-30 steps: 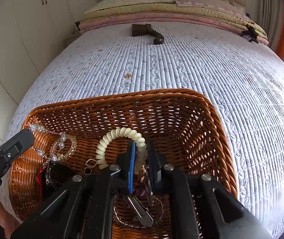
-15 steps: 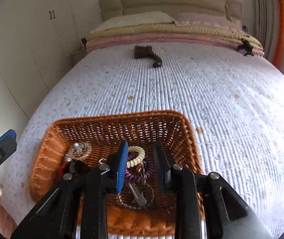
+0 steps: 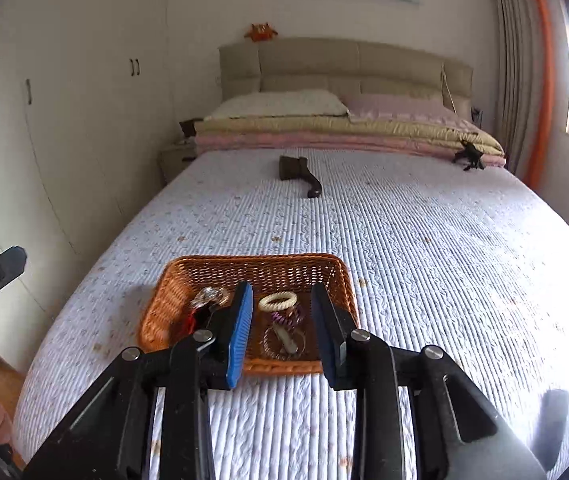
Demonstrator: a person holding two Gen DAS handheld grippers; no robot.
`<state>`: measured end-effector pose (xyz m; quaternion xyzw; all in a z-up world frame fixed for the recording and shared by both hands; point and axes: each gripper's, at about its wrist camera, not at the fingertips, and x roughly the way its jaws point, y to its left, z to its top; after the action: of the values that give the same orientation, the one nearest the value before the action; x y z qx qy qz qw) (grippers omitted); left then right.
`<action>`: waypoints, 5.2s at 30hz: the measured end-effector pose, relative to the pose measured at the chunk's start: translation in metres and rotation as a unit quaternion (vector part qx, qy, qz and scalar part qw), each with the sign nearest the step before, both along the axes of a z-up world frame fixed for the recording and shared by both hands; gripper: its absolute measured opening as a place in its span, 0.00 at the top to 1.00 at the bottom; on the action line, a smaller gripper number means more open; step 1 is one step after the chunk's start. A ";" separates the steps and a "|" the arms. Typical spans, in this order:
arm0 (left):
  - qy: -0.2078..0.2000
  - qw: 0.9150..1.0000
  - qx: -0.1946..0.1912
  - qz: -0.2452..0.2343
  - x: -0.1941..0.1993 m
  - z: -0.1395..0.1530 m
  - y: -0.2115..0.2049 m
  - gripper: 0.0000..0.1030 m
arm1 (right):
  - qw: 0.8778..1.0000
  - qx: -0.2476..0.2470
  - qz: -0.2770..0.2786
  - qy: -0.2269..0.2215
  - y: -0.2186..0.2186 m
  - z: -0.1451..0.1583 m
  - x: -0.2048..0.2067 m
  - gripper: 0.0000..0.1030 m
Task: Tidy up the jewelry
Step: 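Move both open grippers back toward the gold charm and blue hair clip, then grasp the clear blue hair clip with the right gripper while the left gripper grasps the gold charm, then carry the hair clip and gold charm into the basket while both grippers open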
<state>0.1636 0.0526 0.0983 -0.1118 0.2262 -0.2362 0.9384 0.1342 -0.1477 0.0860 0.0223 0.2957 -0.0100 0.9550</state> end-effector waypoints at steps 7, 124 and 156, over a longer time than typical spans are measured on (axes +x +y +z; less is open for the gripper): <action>-0.003 1.000 0.000 0.004 -0.058 -0.031 0.023 0.41 | 1.000 0.015 0.020 -0.002 0.029 -0.041 -0.098 0.68; 0.215 0.969 0.120 -0.020 -0.005 -0.212 -0.040 0.90 | 0.998 0.033 -0.045 0.036 0.037 -0.188 -0.118 0.85; 0.165 0.975 0.149 0.009 -0.044 -0.214 -0.057 0.90 | 0.993 0.030 -0.031 0.114 0.023 -0.214 -0.070 0.85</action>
<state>0.1192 -0.0039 -0.1152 -0.0106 0.4097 -0.1703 0.8961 0.0640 -0.1247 -0.1281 0.0590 0.4020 -0.0334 0.9131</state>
